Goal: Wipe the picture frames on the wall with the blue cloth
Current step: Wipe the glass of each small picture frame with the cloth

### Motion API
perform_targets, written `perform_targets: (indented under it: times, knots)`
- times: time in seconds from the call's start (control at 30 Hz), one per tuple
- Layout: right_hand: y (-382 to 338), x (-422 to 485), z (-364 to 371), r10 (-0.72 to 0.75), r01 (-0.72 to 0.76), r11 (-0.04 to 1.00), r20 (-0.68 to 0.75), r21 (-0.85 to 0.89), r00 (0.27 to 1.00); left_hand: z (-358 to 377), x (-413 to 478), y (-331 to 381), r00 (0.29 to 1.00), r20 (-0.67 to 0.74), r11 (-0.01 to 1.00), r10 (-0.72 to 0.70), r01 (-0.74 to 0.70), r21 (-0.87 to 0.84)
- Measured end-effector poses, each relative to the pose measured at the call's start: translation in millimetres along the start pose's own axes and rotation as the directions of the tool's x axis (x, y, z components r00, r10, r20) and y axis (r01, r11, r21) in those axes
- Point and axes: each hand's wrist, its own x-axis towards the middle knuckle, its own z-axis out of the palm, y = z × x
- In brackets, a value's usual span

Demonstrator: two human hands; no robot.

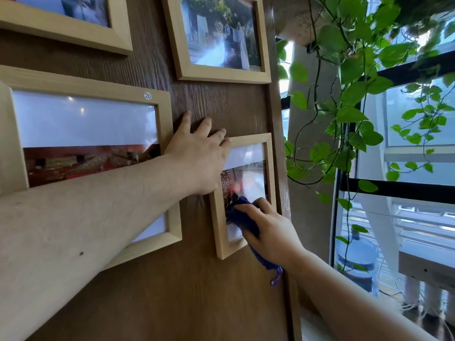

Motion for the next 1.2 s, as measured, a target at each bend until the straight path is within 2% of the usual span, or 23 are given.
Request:
perform_targets:
  times: [0.1,0.3,0.4,0.53,0.63,0.77,0.9,1.2]
  knots:
    - [11.2,0.7,-6.1,-0.006,0.007,0.998,0.020,-0.065,1.000,1.4,1.0,-1.6,1.000,-0.002,1.000,0.002,-0.002,0.015]
    - [42.3,-3.8,-15.6,0.193,-0.186,0.960,0.012,-0.210,0.981,3.9,1.0,-2.2,1.000,-0.011,1.000,0.017,-0.017,0.024]
    - [31.6,-9.1,-10.9,0.159,-0.142,0.970,0.074,-0.196,0.984,4.6,2.0,-2.0,1.000,-0.016,1.000,0.014,-0.013,0.025]
    - [7.4,-14.2,-7.7,0.012,0.011,0.991,0.173,-0.133,0.985,4.4,2.1,-1.0,1.000,-0.021,0.999,0.009,-0.008,0.032]
    - [-2.5,-9.3,-11.3,-0.109,0.143,0.983,0.259,-0.114,0.960,5.1,1.6,-0.4,1.000,-0.030,0.999,0.001,0.001,0.040]
    - [0.6,-3.7,-19.4,-0.172,0.227,0.964,0.322,-0.139,0.931,5.7,2.0,0.1,1.000,-0.025,1.000,-0.012,0.012,0.022]
    - [13.8,-2.7,-24.6,-0.129,0.223,0.953,0.394,-0.203,0.910,5.6,2.6,-0.5,1.000,-0.011,0.999,-0.005,0.005,0.037]
    - [46.1,5.3,-43.8,0.029,0.161,0.892,0.410,-0.422,0.912,0.0,1.6,1.1,1.000,0.016,0.999,-0.008,0.008,0.036]
